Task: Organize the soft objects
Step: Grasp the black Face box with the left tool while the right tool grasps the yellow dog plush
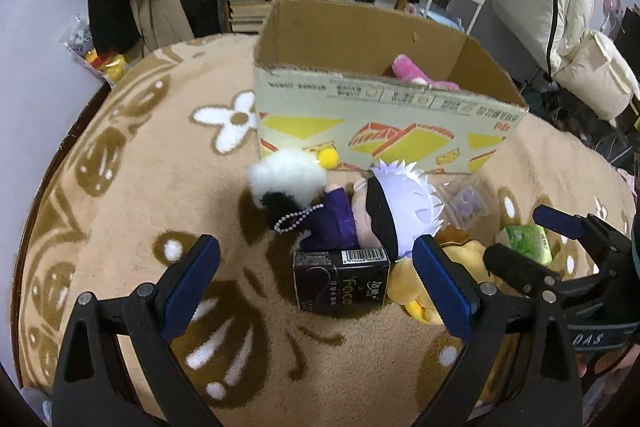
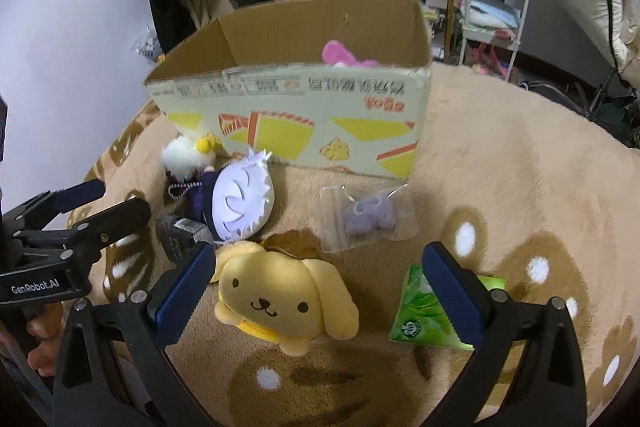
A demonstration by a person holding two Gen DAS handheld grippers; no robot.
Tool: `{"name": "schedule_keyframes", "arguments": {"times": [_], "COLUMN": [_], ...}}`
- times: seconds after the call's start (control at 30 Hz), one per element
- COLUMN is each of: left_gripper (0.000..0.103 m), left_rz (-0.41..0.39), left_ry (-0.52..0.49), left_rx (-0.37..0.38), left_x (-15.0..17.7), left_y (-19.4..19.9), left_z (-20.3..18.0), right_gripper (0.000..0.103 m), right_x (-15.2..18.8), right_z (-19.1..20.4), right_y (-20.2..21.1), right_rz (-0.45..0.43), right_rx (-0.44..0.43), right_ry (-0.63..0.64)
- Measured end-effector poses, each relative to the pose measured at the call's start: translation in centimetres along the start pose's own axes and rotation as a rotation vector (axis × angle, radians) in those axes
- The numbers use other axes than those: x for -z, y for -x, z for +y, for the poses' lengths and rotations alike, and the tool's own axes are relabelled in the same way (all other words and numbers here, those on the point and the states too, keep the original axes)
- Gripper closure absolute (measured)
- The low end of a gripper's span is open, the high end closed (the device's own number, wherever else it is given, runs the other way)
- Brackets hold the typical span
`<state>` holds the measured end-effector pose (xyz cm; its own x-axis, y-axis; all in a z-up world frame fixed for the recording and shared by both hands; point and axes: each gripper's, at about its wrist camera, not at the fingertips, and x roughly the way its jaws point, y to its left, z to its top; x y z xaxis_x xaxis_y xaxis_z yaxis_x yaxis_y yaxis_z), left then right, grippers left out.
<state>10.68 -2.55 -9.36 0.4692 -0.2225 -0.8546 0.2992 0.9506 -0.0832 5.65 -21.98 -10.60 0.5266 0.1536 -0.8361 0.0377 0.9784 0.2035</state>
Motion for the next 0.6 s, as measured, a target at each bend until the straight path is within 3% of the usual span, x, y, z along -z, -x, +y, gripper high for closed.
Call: {"name": "schedule_keyframes", "arguments": {"times": [0.6], "left_gripper": [0.007], "left_rz": [0.151], "left_ry": [-0.008], "left_rx": [0.014], "left_x": [0.0], "left_y": [-4.9], "left_z": [0.0], "right_gripper": [0.0], "right_x": [0.6], "right_z": [1.1], "right_y": [-5.1], "right_rz": [0.174], "right_rx": [-0.055], "right_ry": [0.037]}}
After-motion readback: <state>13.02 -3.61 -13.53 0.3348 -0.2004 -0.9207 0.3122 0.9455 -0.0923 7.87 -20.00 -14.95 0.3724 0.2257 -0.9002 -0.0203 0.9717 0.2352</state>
